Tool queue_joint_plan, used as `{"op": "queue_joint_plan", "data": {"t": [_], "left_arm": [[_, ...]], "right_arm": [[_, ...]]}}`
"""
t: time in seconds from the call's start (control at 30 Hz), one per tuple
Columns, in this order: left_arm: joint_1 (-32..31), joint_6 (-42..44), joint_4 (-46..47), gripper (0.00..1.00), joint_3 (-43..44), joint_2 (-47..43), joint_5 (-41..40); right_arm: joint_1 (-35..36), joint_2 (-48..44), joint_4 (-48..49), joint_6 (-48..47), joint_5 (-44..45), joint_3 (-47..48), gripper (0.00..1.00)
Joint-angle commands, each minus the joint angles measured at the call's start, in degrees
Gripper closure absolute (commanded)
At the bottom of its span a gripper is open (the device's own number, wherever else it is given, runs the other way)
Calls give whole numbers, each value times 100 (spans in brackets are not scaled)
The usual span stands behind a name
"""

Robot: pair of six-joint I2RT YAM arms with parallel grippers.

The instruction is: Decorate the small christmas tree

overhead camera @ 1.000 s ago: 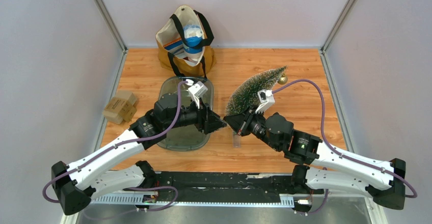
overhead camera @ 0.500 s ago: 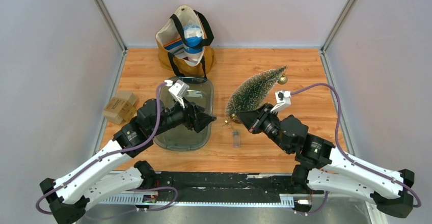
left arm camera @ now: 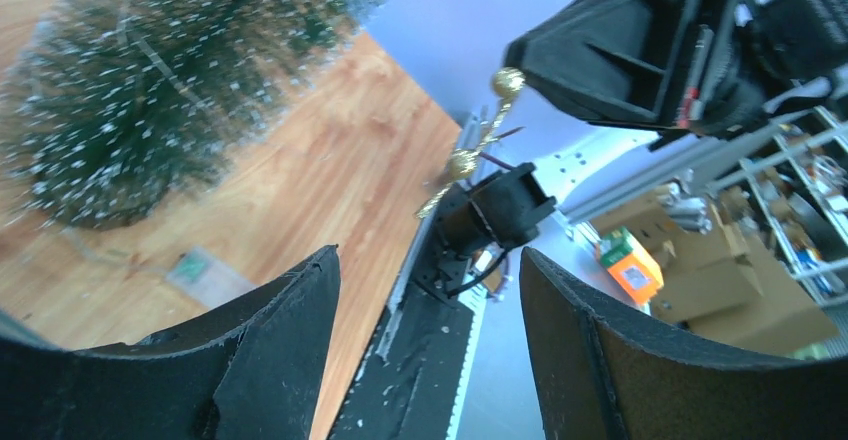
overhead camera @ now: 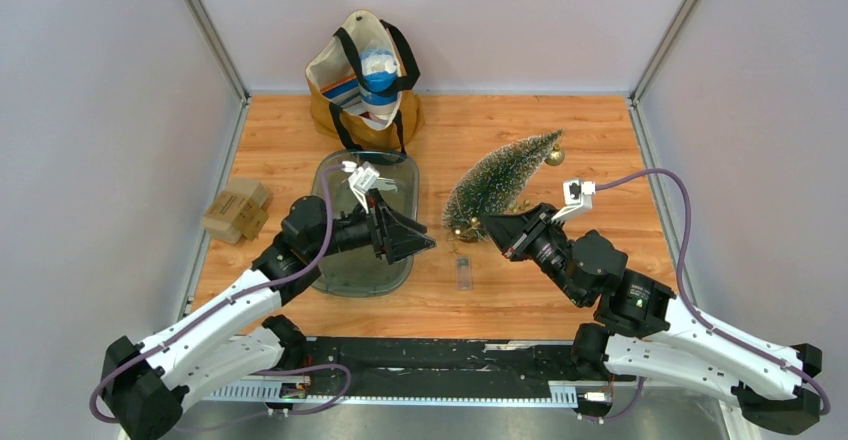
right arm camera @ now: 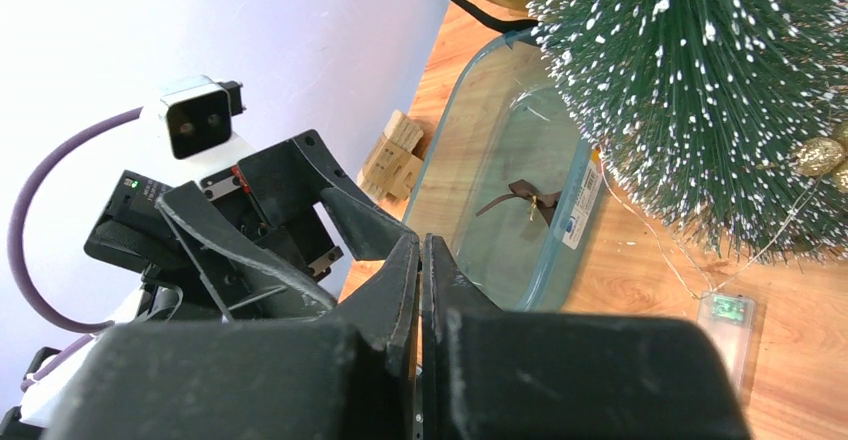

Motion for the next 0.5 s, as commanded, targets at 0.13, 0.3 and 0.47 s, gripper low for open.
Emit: {"op": "queue_joint_plan", "data": {"t": [0.13, 0.3, 0.47], "left_arm": [[0, -636, 1784, 30, -20, 524, 962], [-36, -619, 1899, 33, -29, 806, 1006], [-132, -619, 2048, 35, 15, 1070, 971]], "right_arm": [[-26, -73, -1, 96, 120, 54, 100], [-26, -73, 43, 104, 23, 80, 100], [-17, -55, 148, 140, -56, 45, 100]]}}
